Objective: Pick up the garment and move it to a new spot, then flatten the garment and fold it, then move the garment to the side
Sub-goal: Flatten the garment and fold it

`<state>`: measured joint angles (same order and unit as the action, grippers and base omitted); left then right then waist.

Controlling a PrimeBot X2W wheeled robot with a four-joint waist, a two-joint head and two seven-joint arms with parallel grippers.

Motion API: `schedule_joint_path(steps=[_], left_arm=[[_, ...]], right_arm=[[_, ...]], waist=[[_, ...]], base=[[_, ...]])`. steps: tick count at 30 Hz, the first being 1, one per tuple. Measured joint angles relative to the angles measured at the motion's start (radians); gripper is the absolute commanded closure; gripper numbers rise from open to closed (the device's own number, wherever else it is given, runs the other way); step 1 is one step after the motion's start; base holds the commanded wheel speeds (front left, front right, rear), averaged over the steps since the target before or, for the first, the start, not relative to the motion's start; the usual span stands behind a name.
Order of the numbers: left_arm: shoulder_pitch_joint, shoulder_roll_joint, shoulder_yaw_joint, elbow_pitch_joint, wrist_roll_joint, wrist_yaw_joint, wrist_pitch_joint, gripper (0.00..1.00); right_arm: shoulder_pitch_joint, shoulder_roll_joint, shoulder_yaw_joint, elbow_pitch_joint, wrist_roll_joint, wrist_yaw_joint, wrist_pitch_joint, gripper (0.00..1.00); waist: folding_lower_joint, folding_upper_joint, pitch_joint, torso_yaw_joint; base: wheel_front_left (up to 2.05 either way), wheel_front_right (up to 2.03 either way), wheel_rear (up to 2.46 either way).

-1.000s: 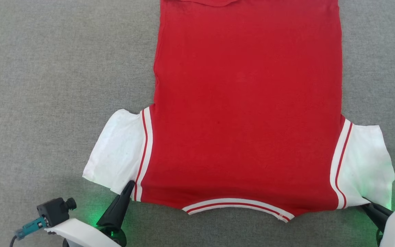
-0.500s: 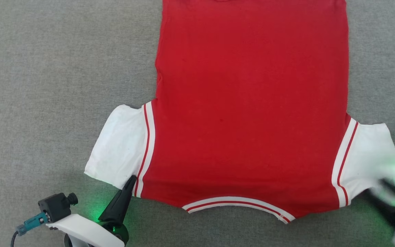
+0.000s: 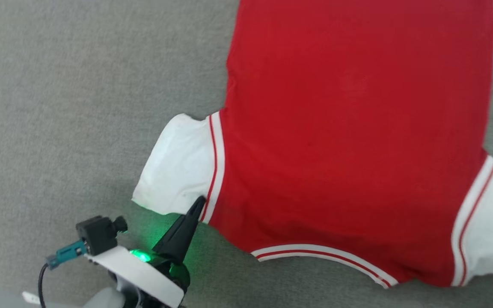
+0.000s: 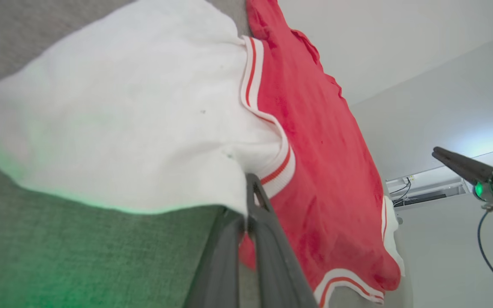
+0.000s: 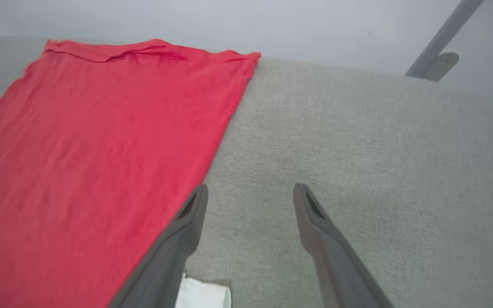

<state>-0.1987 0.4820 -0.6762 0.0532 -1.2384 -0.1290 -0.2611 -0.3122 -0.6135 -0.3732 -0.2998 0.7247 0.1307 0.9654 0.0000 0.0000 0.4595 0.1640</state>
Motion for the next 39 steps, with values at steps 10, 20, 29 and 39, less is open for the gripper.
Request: schedule_joint_path(steps=[10,20,29,39], left_arm=[[-0.064,0.007,-0.048,-0.069,0.04,0.0,0.0,1.0],[-0.098,0.016,-0.058,-0.189,0.068,0.0,0.0,1.0],[-0.111,0.027,-0.067,-0.207,0.081,0.0,0.0,1.0],[-0.121,0.023,-0.05,-0.201,0.084,0.0,0.0,1.0]], right_arm=[[-0.551,-0.037,0.204,0.509,-0.218,0.0,0.031,0.0],[-0.871,-0.023,0.245,0.843,-0.385,0.0,0.1,0.0],[-1.017,0.007,0.261,0.952,-0.445,0.0,0.221,0.04],[-1.023,0.031,0.281,0.961,-0.402,0.0,0.195,1.0]], waist=[[-0.0001,0.0,0.093,0.1],[-0.0001,0.0,0.184,0.194],[0.0,0.0,0.244,0.216],[0.0,0.0,0.231,0.198]], base=[[0.0,0.0,0.0],[0.0,0.0,0.0],[0.0,0.0,0.0],[0.0,0.0,0.0]])
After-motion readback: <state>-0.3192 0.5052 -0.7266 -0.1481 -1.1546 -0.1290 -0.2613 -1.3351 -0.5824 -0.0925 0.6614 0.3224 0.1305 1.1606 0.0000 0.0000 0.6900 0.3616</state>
